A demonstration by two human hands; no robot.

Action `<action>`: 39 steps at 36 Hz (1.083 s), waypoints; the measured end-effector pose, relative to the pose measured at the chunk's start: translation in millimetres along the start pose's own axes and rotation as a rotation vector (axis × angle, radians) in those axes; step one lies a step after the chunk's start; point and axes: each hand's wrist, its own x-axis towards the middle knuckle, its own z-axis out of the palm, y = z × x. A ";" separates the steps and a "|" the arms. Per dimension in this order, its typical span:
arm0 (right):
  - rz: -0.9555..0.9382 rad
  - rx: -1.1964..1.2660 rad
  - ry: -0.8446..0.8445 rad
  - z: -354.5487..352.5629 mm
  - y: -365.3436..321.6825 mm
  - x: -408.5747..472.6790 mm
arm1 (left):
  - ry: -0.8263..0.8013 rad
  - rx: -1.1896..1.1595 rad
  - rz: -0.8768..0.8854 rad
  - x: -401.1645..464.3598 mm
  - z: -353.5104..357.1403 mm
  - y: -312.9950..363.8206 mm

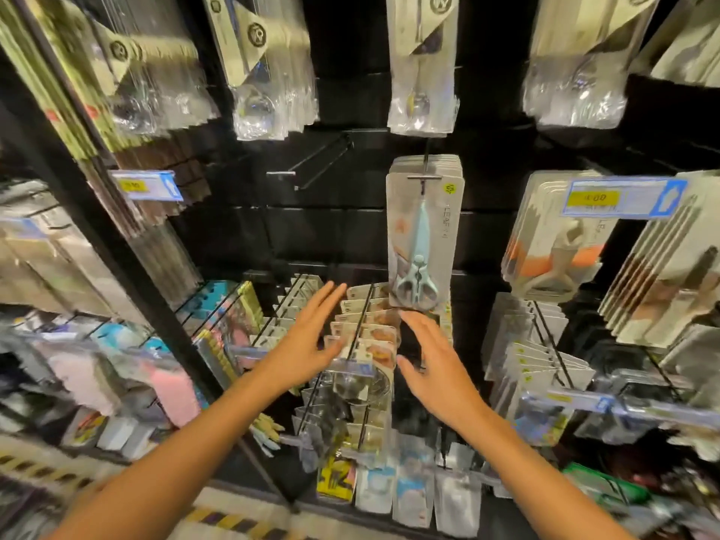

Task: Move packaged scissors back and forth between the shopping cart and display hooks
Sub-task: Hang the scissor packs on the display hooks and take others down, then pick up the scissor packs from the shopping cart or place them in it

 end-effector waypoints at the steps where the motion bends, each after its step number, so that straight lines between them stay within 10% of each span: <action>1: -0.021 -0.015 -0.037 7.5 -2.6 0.9 | -0.002 0.030 0.002 -12.0 -2.1 -10.2; 25: -0.639 -0.203 -0.925 349.0 -251.2 -19.3 | 0.149 0.356 -0.894 -521.2 -83.2 -214.8; 39: -0.908 -0.295 -1.240 507.1 -359.1 -40.7 | 0.371 0.326 -1.193 -666.4 -101.4 -209.4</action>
